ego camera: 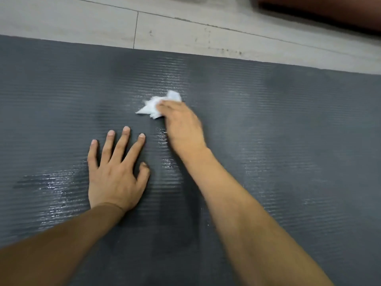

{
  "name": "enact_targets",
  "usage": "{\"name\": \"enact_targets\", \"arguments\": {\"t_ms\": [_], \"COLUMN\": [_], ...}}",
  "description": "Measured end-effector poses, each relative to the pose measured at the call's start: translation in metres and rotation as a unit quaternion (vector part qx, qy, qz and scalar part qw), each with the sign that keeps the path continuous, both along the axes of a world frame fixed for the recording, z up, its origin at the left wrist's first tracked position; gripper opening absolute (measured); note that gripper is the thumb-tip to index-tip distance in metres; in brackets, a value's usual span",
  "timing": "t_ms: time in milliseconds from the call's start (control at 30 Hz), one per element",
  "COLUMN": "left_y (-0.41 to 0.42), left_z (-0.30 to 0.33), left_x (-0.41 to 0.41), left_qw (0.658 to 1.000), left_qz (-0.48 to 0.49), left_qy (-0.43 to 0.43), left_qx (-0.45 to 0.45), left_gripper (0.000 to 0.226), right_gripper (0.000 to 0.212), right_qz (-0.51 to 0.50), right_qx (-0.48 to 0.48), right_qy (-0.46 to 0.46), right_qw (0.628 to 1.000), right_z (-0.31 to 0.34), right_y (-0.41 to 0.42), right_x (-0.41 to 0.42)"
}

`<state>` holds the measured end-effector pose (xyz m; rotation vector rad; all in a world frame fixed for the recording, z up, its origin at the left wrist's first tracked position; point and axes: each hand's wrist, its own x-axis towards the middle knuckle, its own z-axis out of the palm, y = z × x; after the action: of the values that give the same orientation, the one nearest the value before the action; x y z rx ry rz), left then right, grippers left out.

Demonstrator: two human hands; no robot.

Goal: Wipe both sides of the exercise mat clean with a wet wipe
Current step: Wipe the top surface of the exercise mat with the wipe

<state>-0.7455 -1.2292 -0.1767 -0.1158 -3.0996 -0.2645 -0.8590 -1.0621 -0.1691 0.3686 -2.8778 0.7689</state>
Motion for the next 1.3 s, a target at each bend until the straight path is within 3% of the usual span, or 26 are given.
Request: {"name": "enact_targets", "arguments": {"t_ms": [100,167,300,433,533,667,767,867,967,1033,1100,1167,1233,1300], "left_y": [0.001,0.000,-0.001,0.003,0.009,0.004,-0.001,0.003,0.000,-0.003,-0.003,-0.004,-0.002,-0.002], "left_z": [0.002,0.000,-0.002,0.003,0.014,0.014,0.007,0.006,0.005,0.004,0.004,0.005,0.006,0.005], "left_x": [0.000,-0.001,0.001,0.001,0.050,0.166,0.177,0.171,0.174,0.172,0.171,0.171,0.171,0.171], "left_qw": [1.000,1.000,1.000,1.000,1.000,0.999,0.997,0.998,0.998,0.998,0.999,0.999,0.999,0.999], "left_qz": [0.000,0.000,-0.007,0.004,-0.004,0.016,0.037,0.037,0.031,0.029,0.026,0.032,0.032,0.035], "left_qy": [-0.003,-0.003,0.005,-0.003,-0.001,-0.050,-0.060,-0.053,-0.050,-0.047,-0.040,-0.036,-0.029,-0.025], "left_qx": [0.012,0.015,-0.001,-0.012,-0.022,-0.009,-0.013,-0.013,-0.017,-0.014,-0.010,-0.007,-0.002,-0.001], "left_gripper": [0.064,0.064,0.063,0.062,0.063,0.068,0.068,0.068,0.068,0.068,0.068,0.068,0.067,0.067], "right_gripper": [0.040,0.041,0.040,0.041,0.040,0.037,0.037,0.031,0.030,0.033,0.034,0.031,0.027,0.032], "right_qz": [-0.236,-0.281,-0.295,-0.288,-0.272,-0.269,-0.293,-0.332,-0.101,0.064,0.124,0.084,-0.020,-0.136], "right_qx": [0.052,0.074,-0.007,-0.031,-0.020,0.014,0.001,-0.058,-0.058,0.020,0.055,0.028,0.008,0.047], "right_qy": [-0.004,0.009,0.069,0.057,0.067,0.041,0.028,-0.026,0.001,-0.016,-0.042,0.008,0.075,0.074], "right_qw": [0.970,0.957,0.953,0.956,0.960,0.962,0.956,0.941,0.993,0.998,0.990,0.996,0.997,0.987], "right_z": [-0.007,-0.009,-0.019,-0.024,-0.019,-0.008,0.005,0.010,0.008,0.009,0.006,0.002,-0.007,-0.006], "right_y": [0.121,0.154,0.148,0.152,0.151,0.147,0.136,0.073,-0.047,-0.103,-0.102,-0.062,0.001,0.072], "right_x": [0.007,0.015,0.020,0.019,0.022,0.021,0.024,0.019,0.044,0.065,0.069,0.067,0.066,0.070]}}
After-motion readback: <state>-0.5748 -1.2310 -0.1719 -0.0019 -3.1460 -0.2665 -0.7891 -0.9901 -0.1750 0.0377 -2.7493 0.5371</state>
